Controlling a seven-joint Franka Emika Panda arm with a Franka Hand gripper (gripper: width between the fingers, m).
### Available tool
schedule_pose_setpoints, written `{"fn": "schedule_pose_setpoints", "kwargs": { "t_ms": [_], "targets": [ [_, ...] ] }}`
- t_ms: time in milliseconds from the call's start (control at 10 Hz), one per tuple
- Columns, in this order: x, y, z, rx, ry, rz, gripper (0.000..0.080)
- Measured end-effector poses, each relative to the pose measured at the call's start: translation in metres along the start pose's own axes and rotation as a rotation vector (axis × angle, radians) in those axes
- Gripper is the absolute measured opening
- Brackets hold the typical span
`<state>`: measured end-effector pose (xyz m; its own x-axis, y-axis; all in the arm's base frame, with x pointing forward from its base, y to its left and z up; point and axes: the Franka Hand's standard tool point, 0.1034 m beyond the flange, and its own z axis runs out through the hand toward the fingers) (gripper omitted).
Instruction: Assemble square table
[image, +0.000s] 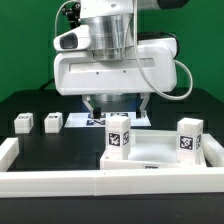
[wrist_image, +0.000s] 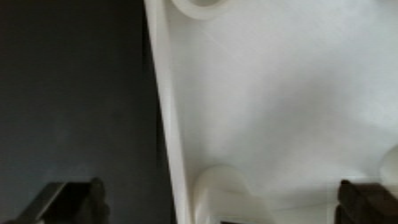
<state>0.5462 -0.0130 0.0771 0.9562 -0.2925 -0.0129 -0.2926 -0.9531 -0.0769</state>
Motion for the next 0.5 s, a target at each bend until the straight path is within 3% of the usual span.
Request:
{"fn": "schedule_pose_setpoints", "kwargs": {
  "t_ms": [500],
  "targets": [
    [-0.009, 0.014, 0.029, -0.053, 0.045, -0.004, 0.0649]
  ]
}}
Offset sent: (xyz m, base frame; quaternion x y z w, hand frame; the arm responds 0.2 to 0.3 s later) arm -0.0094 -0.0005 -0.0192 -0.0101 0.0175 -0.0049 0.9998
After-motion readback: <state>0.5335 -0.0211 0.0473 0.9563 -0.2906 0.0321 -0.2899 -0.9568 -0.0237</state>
